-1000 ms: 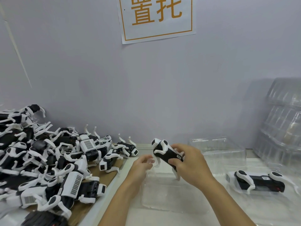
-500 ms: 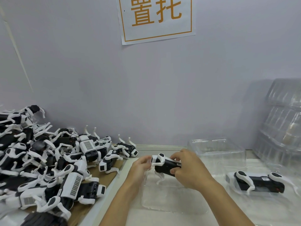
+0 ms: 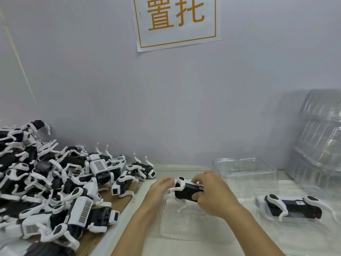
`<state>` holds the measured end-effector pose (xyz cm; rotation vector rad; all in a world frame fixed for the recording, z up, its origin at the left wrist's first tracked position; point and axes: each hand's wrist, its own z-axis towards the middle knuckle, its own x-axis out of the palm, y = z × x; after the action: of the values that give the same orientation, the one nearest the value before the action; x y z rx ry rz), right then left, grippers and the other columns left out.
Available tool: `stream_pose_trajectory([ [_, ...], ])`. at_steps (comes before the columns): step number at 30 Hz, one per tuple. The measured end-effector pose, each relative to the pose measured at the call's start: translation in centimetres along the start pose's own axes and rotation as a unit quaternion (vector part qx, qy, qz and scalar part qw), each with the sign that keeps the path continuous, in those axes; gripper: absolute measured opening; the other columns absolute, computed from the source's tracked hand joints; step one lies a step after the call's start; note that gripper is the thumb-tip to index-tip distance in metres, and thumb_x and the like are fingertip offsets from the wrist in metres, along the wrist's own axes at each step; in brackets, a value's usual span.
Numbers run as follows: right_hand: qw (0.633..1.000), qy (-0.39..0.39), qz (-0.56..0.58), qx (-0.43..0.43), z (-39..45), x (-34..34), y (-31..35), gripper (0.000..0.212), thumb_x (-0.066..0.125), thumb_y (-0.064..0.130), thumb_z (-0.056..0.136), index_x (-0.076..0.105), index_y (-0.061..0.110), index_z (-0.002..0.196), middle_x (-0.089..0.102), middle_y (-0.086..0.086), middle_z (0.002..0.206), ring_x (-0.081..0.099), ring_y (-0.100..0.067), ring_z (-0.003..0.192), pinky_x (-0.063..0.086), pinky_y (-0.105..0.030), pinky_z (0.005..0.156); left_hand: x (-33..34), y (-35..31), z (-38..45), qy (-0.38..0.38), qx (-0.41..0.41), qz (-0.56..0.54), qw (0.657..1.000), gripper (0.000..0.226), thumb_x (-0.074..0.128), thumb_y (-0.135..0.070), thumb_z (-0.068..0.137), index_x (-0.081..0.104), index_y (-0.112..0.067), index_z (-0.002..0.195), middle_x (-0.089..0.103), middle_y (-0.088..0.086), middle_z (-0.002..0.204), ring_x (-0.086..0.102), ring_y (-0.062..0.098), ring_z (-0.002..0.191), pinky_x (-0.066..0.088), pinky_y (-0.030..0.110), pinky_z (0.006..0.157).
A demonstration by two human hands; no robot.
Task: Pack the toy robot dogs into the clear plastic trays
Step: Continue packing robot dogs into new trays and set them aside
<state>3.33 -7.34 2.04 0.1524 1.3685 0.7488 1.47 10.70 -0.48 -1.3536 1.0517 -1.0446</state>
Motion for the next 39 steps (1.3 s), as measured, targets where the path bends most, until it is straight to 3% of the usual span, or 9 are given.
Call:
stream_pose_trajectory([
  [6,1.0,-0.009,0.0,-0.001,0.0,0.2,0.0,0.036,0.066,0.026,0.087,0.06,0.032,0.122,0.05,0.007,0.122,0.048,-0.019,0.12,0.042,-0.033,0.099,0.1,-0.6,0.3,-0.019,-0.036,-0.006,0.999,0.018,0.064,-0.016,0.091,0.073,-0.01,0.104,0.073,0.011,0.103,0.067,0.027,0.101,0.048,0.035,0.08],
  [11,1.0,-0.012,-0.004,0.001,-0.1,0.5,0.0,0.038,0.064,0.027,0.087,0.058,0.034,0.124,0.049,0.008,0.121,0.048,-0.023,0.115,0.044,-0.034,0.095,0.5,-0.6,0.5,-0.056,-0.042,0.004,0.998,0.017,0.064,-0.015,0.09,0.073,-0.015,0.105,0.071,0.007,0.102,0.064,0.023,0.094,0.045,0.029,0.068],
  [17,1.0,-0.02,-0.013,-0.018,-0.2,0.4,0.1,0.036,0.063,0.026,0.089,0.06,0.031,0.124,0.05,0.008,0.118,0.049,-0.019,0.114,0.041,-0.032,0.095,0.8,-0.5,0.4,-0.068,-0.033,0.006,0.997,0.013,0.064,-0.014,0.089,0.073,-0.018,0.097,0.071,0.003,0.097,0.065,0.02,0.095,0.048,0.031,0.073],
  [21,0.999,-0.021,-0.021,-0.02,-0.3,0.1,0.2,0.036,0.064,0.027,0.088,0.06,0.033,0.123,0.051,0.009,0.112,0.051,-0.016,0.114,0.043,-0.031,0.093,0.8,-0.4,0.2,-0.055,-0.03,-0.004,0.998,0.012,0.064,-0.017,0.089,0.072,-0.019,0.098,0.07,-0.003,0.09,0.065,0.015,0.086,0.046,0.027,0.065],
  [26,0.999,-0.034,-0.022,-0.026,-0.2,-0.3,0.4,0.036,0.065,0.024,0.086,0.062,0.034,0.12,0.051,0.01,0.113,0.049,-0.015,0.117,0.043,-0.033,0.095,0.7,-0.2,0.1,-0.024,-0.028,0.007,0.999,0.018,0.059,-0.026,0.091,0.075,-0.018,0.096,0.071,-0.009,0.084,0.065,0.013,0.086,0.045,0.027,0.068],
  [31,0.999,-0.026,-0.002,-0.03,-0.2,-0.1,0.3,0.039,0.065,0.018,0.085,0.062,0.031,0.121,0.049,0.009,0.111,0.047,-0.015,0.119,0.041,-0.034,0.099,0.7,0.1,0.4,-0.017,-0.019,-0.013,1.0,0.016,0.059,-0.021,0.093,0.073,-0.014,0.095,0.071,0.005,0.095,0.065,0.03,0.106,0.045,0.037,0.082],
  [36,0.999,-0.018,0.01,-0.031,-0.1,0.1,0.1,0.039,0.066,0.018,0.086,0.062,0.029,0.123,0.049,0.008,0.111,0.046,-0.015,0.121,0.039,-0.036,0.103,0.5,0.4,0.7,-0.019,-0.016,-0.008,1.0,0.016,0.059,-0.02,0.093,0.074,-0.017,0.088,0.072,0.007,0.095,0.065,0.031,0.106,0.045,0.039,0.085],
  [39,0.999,-0.018,0.006,-0.028,-0.2,0.2,0.0,0.04,0.065,0.017,0.085,0.062,0.029,0.123,0.049,0.008,0.112,0.046,-0.016,0.121,0.039,-0.035,0.102,0.5,0.5,0.9,-0.025,-0.016,0.005,1.0,0.016,0.06,-0.018,0.092,0.075,-0.014,0.096,0.073,0.013,0.108,0.063,0.034,0.113,0.048,0.044,0.091],
])
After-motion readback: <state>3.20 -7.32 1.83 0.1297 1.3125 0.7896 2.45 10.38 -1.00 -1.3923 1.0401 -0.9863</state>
